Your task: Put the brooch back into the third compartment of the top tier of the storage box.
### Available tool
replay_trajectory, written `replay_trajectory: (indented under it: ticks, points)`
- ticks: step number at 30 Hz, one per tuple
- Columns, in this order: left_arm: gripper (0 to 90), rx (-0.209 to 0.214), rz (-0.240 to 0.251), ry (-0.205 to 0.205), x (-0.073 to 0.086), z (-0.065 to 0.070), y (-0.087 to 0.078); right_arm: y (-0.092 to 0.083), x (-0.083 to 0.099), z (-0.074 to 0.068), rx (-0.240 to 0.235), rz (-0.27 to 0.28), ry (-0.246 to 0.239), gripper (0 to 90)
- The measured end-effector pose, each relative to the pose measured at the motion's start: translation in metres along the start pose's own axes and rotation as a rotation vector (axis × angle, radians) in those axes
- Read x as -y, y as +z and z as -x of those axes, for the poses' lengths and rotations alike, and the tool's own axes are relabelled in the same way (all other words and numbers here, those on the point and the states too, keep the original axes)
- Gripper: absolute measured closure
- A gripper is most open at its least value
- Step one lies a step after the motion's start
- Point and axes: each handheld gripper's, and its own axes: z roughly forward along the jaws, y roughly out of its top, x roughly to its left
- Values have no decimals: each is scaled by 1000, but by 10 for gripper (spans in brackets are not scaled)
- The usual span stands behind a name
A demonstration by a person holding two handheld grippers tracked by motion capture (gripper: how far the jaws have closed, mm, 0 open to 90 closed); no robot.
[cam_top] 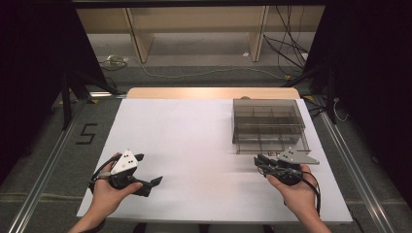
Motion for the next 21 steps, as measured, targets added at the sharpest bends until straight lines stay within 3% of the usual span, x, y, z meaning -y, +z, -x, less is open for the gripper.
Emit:
replay_trajectory:
  ticks: [21]
  points:
    - [0,0,1,0,0,0,0,-3,-2,4,20,17,9,786]
